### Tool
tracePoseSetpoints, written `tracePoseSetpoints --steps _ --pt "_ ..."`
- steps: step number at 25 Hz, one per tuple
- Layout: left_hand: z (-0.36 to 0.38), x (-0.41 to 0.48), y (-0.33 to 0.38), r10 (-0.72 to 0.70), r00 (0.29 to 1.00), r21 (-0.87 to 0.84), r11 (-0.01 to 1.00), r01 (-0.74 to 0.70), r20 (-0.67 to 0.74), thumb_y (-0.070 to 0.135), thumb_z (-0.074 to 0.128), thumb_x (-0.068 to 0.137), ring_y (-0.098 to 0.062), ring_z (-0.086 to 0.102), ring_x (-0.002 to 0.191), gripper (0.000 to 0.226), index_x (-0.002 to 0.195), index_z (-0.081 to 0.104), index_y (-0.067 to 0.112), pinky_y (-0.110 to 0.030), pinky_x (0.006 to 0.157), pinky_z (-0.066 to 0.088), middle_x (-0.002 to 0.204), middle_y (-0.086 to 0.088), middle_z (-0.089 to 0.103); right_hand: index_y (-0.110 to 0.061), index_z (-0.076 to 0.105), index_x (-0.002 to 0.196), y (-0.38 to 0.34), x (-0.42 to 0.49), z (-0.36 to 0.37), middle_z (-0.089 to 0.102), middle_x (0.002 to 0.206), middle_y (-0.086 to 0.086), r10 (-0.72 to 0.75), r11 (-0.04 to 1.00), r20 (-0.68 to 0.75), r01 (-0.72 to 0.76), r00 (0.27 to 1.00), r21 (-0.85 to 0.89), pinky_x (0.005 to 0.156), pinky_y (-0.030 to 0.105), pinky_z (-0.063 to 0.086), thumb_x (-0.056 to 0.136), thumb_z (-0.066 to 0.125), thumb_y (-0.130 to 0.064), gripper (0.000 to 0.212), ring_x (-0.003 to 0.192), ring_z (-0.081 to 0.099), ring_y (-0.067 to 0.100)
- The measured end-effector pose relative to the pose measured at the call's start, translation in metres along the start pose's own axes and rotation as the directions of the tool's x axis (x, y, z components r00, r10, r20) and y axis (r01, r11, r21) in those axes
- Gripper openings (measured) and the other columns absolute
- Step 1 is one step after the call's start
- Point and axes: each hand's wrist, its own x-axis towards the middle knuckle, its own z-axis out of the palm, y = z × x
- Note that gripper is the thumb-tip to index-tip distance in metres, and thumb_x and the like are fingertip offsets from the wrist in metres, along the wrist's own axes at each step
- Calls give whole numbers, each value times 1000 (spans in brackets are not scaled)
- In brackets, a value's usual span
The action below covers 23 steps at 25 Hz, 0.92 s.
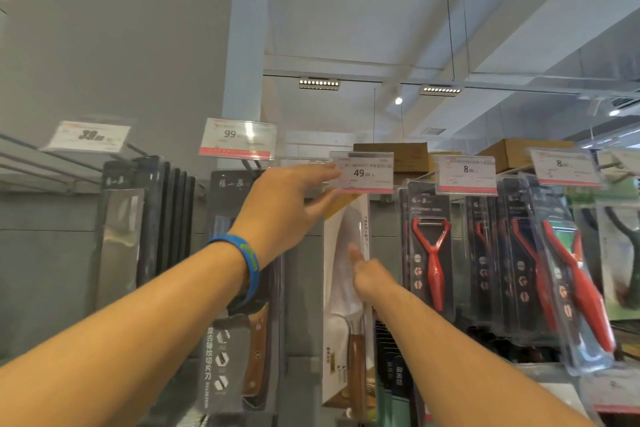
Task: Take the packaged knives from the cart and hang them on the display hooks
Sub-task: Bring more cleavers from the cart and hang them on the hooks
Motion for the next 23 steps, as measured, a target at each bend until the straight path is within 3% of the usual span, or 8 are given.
tracePoseSetpoints --steps 3,7,10,15,17,19,21,23 --pt "-7 -27 -6 -174 985 -216 961 172 9 36 65 93 22 59 87 24 114 73 31 4 76 40 98 29 68 -5 33 155 0 -13 2 45 154 19 40 988 -163 -15 986 151 114 49 38 103 19 -66 81 138 47 38" --pt "0 -88 -7 -395 898 -434 787 438 191 35 61 94 2 64 64 12 99 73 33 -17 66 50 81 14 75 -17 61 117 13 -73 -9 69 110 1 -187 894 -446 340 875 291 84 38 55 104 38 -60 50 100 67 19" --pt "12 -150 4 -449 840 -573 618 538 305 28 62 95 -1 53 50 13 96 75 29 -14 52 43 78 5 75 -17 68 81 56 -138 -20 70 66 1 -218 810 -312 350 925 471 47 21 45 103 48 -55 48 52 62 13" --pt "49 -265 59 -348 728 -685 259 681 591 44 71 84 -7 48 49 17 95 76 32 -14 44 38 78 0 73 -28 72 79 189 -264 -27 69 66 2 -168 871 -174 229 970 435 43 18 43 83 67 -56 29 47 59 12" --pt "77 -322 92 -267 600 -594 110 797 754 49 69 76 -8 48 46 26 93 77 32 -16 41 37 78 -1 73 -29 73 81 253 -315 -23 69 67 4 -5 916 -235 98 972 388 44 20 44 82 69 -51 23 48 60 13" --pt "107 -390 130 -178 393 -392 46 919 902 45 67 81 -9 51 47 18 90 77 32 -17 41 38 79 -2 73 -28 72 84 321 -377 -13 71 71 4 217 933 -306 -105 927 343 48 22 46 87 74 -41 13 53 62 14" --pt "135 -459 171 -45 141 -137 88 987 989 35 64 94 -8 56 54 13 92 75 30 -16 45 42 83 0 75 -25 71 88 388 -453 -1 74 78 1 461 871 -361 -336 811 359 54 21 48 96 68 -30 9 60 66 14" --pt "153 -518 208 83 -39 26 152 988 996 30 61 97 -8 58 58 13 98 73 25 -17 49 44 85 -1 76 -25 70 98 433 -533 12 77 87 -3 654 752 -376 -513 656 413 61 19 51 98 62 -34 12 70 69 11"
